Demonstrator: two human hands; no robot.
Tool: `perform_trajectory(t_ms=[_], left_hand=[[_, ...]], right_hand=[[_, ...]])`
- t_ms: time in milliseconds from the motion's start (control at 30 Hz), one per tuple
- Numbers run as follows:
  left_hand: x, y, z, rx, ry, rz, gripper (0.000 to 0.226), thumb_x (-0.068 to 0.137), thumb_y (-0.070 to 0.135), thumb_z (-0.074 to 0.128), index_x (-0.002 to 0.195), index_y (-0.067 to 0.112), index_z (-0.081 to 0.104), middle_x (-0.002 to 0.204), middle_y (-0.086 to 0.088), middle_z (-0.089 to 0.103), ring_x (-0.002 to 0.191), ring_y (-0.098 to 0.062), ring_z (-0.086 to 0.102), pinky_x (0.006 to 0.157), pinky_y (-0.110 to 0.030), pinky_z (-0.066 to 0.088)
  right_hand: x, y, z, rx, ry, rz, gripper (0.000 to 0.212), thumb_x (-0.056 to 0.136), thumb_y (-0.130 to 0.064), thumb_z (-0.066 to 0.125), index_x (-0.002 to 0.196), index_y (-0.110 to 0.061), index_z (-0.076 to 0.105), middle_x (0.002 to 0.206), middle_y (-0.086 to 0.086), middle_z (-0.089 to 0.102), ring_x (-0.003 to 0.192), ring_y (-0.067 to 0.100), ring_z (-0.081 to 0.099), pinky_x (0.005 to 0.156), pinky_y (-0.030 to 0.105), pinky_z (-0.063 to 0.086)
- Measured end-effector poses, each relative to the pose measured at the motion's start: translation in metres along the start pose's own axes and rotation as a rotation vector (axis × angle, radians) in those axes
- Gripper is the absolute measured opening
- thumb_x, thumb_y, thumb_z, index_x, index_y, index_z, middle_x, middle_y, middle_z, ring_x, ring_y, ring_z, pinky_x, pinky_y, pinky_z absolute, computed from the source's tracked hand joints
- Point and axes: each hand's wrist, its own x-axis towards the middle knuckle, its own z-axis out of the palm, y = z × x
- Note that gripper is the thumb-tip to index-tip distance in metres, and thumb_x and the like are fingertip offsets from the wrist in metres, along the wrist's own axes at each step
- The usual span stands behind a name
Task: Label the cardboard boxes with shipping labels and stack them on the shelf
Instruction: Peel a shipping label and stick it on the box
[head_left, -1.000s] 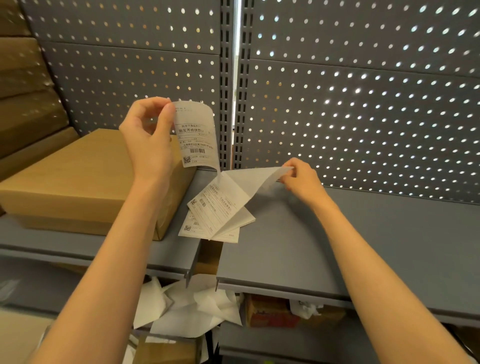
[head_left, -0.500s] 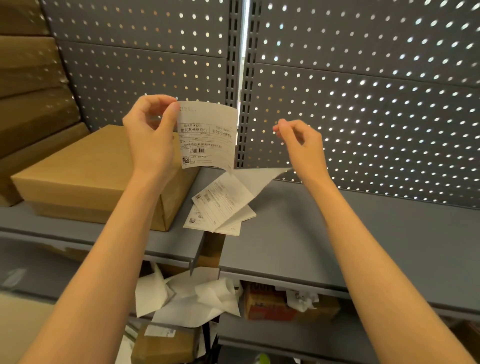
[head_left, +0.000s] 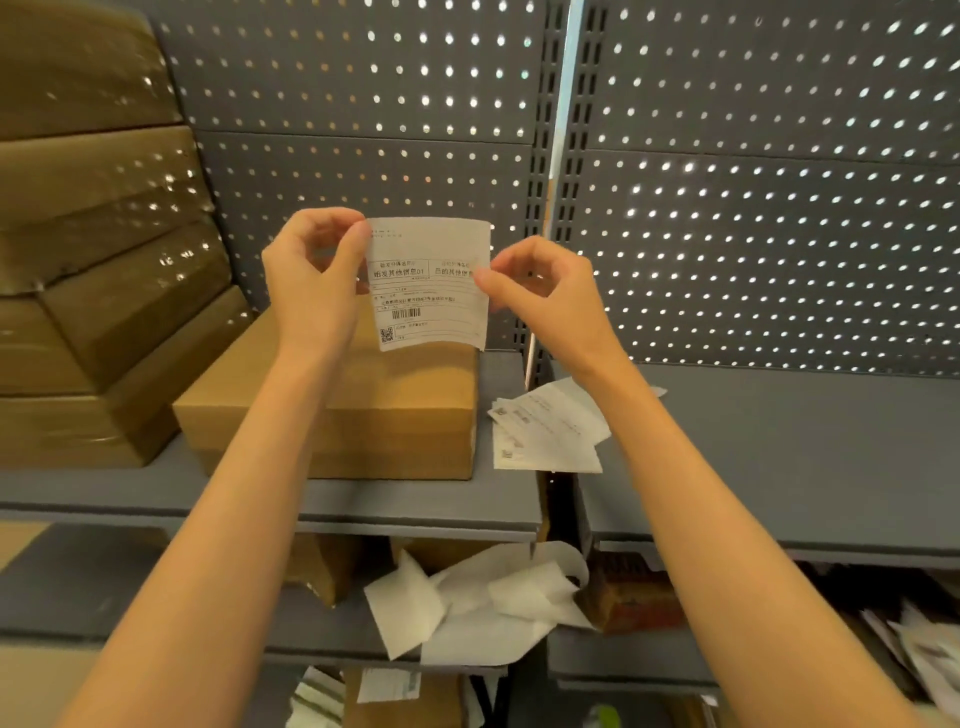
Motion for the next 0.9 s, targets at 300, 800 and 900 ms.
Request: perform_trajectory(t_ms=[300, 800, 900], left_hand=[[0.036, -0.011, -0.054, 0.001, -0.174, -0.076, 0.018, 0.088, 0.008, 0.062, 0.101, 0.019, 0.058, 0.100, 0.002, 0.063, 0.097, -0.011, 0.064, 0.074, -0.023, 0.057], [0.076, -0.061, -0.055, 0.004, -0.319, -0.369, 0.027, 0.082, -0.006, 0.064, 0.107, 0.003, 0.061, 0.089, -0.004, 0.065, 0.077, -0.012, 0.064, 0.062, -0.015, 0.055], [0.083, -0.066, -0.057, 0.014, -0.360, -0.426, 0.027, 0.082, -0.007, 0.063, 0.107, 0.001, 0.061, 0.087, -0.008, 0.064, 0.072, -0.014, 0.062, 0.060, -0.014, 0.055]], right_hand=[[0.009, -0.018, 0.057, 0.094, 0.145, 0.146, 0.006, 0.086, -0.013, 0.066, 0.087, -0.010, 0.062, 0.084, 0.005, 0.068, 0.062, -0.002, 0.060, 0.060, 0.012, 0.046], [0.043, 0.015, 0.083, 0.049, 0.171, 0.450, 0.016, 0.085, -0.007, 0.067, 0.098, 0.000, 0.068, 0.077, 0.001, 0.067, 0.047, -0.007, 0.057, 0.046, 0.005, 0.038], [0.049, 0.020, 0.090, 0.032, 0.183, 0.501, 0.025, 0.083, -0.009, 0.069, 0.105, -0.007, 0.059, 0.080, -0.001, 0.067, 0.050, -0.004, 0.060, 0.049, 0.009, 0.041]])
